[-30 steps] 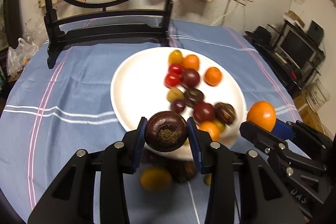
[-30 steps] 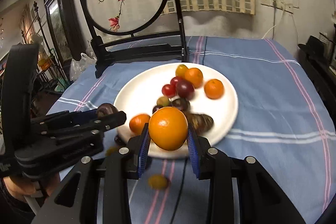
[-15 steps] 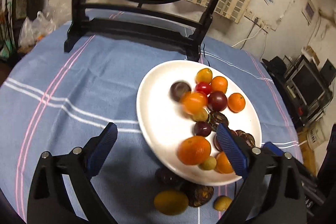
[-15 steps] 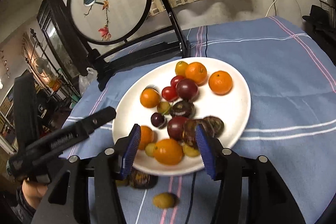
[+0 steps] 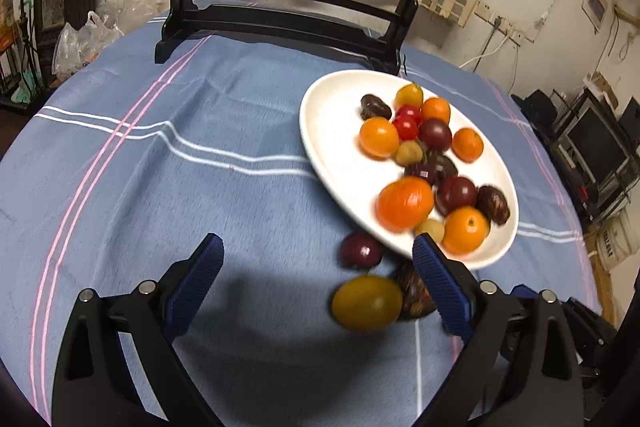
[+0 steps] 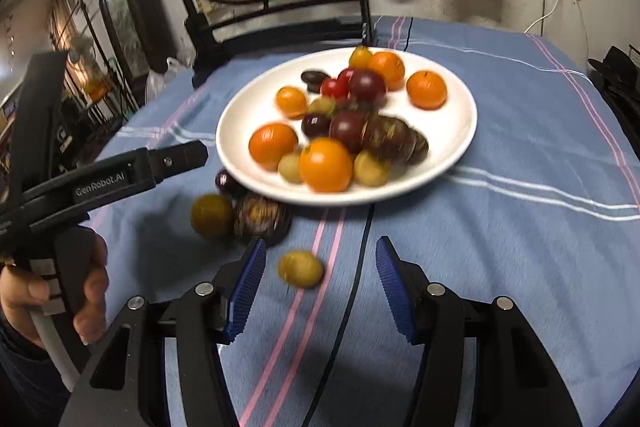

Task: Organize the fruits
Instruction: 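Grasp a small yellow-green fruit with the right tool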

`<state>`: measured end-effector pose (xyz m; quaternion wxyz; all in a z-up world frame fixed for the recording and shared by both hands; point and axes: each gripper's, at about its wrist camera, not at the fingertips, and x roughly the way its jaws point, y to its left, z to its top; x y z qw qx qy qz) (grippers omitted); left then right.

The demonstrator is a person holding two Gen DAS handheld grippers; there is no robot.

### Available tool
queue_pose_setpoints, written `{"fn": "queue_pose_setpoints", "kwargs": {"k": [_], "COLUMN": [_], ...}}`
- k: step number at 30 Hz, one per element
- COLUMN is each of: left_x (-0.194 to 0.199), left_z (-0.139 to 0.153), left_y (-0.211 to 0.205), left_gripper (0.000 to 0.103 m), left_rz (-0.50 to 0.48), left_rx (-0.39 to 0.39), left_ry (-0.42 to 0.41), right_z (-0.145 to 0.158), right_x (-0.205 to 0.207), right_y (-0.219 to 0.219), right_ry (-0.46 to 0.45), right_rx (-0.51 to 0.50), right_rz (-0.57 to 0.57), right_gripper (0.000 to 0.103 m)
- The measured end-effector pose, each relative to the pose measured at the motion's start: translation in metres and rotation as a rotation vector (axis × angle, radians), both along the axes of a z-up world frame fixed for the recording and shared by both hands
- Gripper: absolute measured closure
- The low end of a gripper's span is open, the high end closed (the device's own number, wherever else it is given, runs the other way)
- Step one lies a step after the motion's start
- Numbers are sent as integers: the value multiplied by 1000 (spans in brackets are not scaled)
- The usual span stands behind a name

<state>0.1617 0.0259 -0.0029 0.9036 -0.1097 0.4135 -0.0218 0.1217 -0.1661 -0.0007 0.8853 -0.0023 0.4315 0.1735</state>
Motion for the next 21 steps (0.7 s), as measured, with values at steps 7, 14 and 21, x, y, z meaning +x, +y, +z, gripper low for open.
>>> {"fn": "queue_pose_setpoints", "kwargs": {"k": [7, 14, 21], "left_x": [-13, -13, -17], "left_z": [-6, -8, -8], "left_y": [-5, -12, -20], "left_gripper": [10, 10, 10], "left_rz": [-48, -94, -145], "left_rx": [41, 67, 171], "left_ry": [-12, -4, -14], "right_z": [-12, -25, -20], "right_x": [-6, 3, 8], "right_y": [18, 26, -5], "right_ry": [14, 18, 30], "right_rx": [-80, -109, -20], "right_rz": [19, 0, -93], "right_gripper": [53, 74, 74]}}
